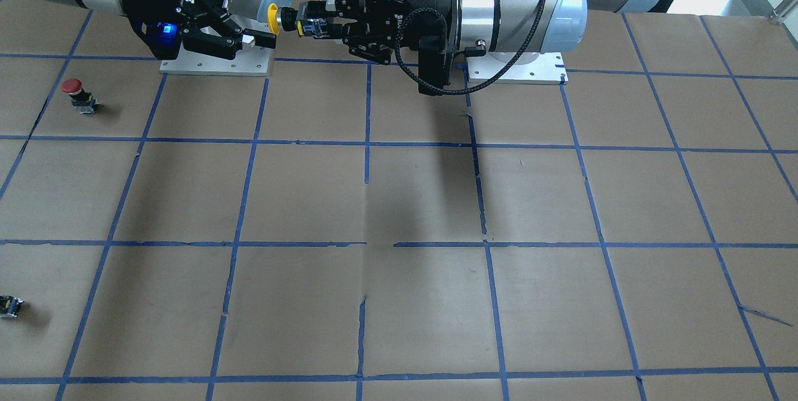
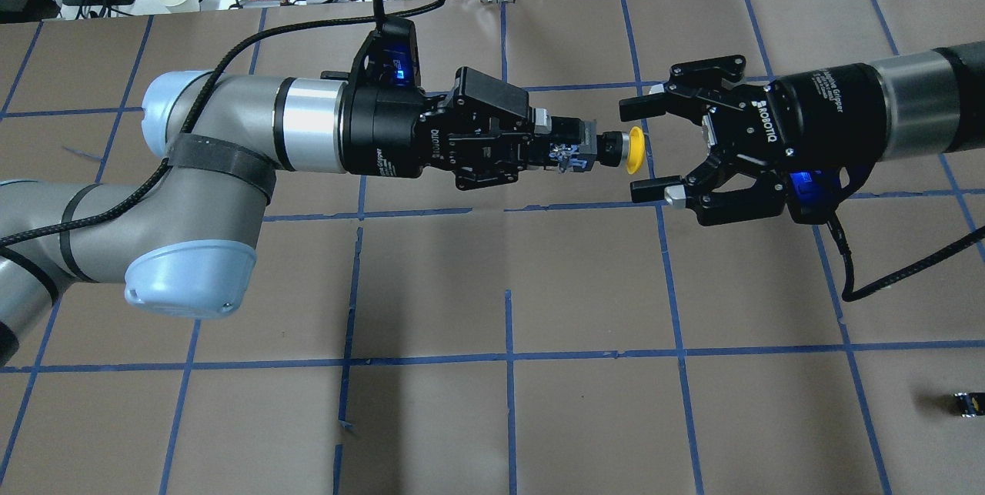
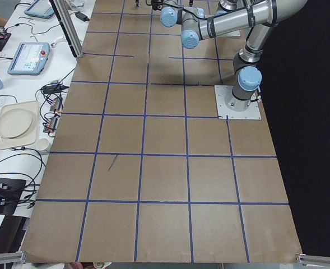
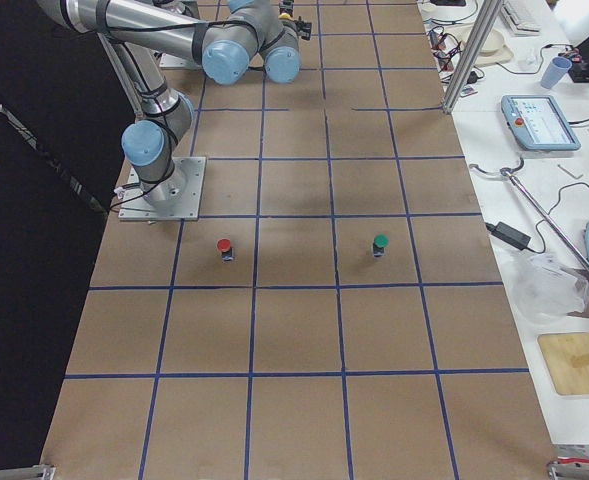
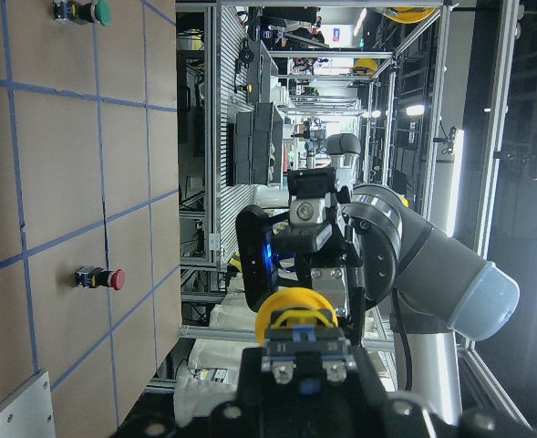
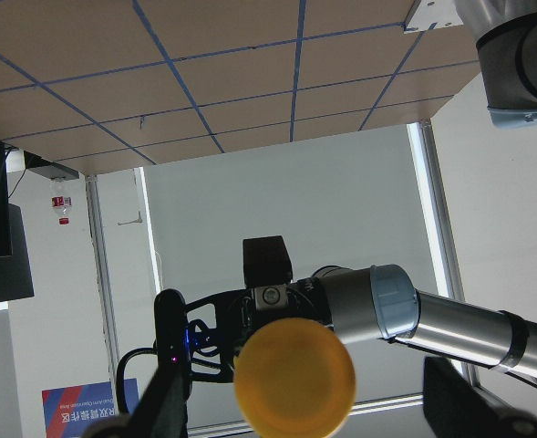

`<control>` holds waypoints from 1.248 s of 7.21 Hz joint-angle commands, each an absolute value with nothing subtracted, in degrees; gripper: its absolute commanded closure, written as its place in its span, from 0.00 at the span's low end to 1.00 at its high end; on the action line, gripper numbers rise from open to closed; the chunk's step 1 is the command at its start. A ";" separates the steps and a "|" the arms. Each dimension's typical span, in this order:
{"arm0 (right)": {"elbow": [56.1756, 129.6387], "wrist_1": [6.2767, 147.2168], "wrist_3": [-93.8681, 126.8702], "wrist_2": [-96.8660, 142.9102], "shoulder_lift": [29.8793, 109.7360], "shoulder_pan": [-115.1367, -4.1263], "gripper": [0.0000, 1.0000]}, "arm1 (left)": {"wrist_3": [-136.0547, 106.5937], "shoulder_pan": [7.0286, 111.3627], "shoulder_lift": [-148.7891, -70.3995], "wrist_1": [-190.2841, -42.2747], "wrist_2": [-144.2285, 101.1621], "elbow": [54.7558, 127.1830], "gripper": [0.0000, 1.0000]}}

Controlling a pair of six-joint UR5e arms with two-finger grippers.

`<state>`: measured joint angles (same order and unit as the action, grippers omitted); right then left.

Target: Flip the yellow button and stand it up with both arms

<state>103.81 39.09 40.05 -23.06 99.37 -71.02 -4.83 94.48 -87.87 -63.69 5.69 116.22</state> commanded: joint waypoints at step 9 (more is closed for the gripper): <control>103.54 38.67 40.34 -23.03 99.32 -70.75 0.93 | -6.33 94.48 -88.24 -62.85 6.15 116.19 0.18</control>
<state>103.54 38.71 40.28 -23.03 99.30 -70.76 -6.12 94.49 -88.14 -63.44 5.82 116.26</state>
